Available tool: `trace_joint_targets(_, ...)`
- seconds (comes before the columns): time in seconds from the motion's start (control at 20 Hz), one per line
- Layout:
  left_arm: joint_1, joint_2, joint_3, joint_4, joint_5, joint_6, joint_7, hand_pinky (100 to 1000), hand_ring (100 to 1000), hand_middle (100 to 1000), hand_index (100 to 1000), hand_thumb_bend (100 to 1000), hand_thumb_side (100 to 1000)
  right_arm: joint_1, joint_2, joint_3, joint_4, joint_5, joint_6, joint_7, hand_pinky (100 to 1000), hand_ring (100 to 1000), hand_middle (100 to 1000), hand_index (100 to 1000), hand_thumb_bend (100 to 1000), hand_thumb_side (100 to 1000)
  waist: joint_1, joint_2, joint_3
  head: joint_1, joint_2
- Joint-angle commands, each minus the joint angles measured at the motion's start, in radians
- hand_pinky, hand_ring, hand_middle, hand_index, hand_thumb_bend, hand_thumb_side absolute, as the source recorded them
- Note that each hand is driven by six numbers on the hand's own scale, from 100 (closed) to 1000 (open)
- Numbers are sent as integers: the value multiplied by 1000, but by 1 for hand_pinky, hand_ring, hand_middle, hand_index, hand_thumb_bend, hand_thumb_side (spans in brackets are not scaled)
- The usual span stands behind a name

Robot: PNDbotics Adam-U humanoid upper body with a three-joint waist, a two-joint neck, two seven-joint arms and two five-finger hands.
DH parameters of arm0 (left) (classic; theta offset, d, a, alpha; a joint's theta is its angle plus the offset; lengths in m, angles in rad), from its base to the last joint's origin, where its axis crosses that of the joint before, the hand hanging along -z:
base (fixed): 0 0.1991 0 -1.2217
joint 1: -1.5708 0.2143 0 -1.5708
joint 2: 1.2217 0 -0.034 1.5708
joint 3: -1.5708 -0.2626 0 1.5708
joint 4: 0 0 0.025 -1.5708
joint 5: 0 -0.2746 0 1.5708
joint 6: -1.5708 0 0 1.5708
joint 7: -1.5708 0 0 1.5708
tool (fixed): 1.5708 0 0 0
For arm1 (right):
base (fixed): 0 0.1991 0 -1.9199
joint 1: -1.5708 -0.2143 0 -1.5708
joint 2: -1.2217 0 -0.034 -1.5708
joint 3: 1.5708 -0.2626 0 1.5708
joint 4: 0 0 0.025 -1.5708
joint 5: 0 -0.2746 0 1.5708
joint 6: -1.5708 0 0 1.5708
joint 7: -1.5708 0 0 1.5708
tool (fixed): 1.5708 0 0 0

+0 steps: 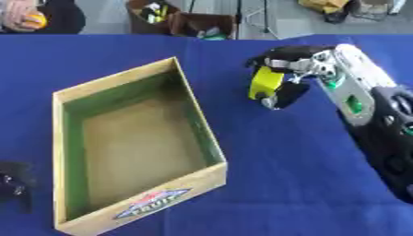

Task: Pick up objects on the table and place them in the box.

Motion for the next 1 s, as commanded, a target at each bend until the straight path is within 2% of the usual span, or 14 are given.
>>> trace_joint_targets(0.05,-2,7,-3,-10,-1,-1,-2,258,508,464,645,100,1000,-17,-14,-4,-21,-19,14,-34,584,531,779,1000,100,224,2,-26,-1,-2,-16)
trace_joint_targets(0.4,-1,7,-3,-8,-2,-1,-2,261,510,466,644,100,1000,-16,-14,-2,-26,-41,43,-80,523,486,746,1000,100,197,2,-28,-3,-2,-15)
trace_joint_targets(1.0,-2,9,-2,-7,-1,1,-1,264,511,467,643,100,1000,-29,-19,6,-52,-73,81,-129,482,459,694,993,100,199,-2,-38,-3,-2,-9)
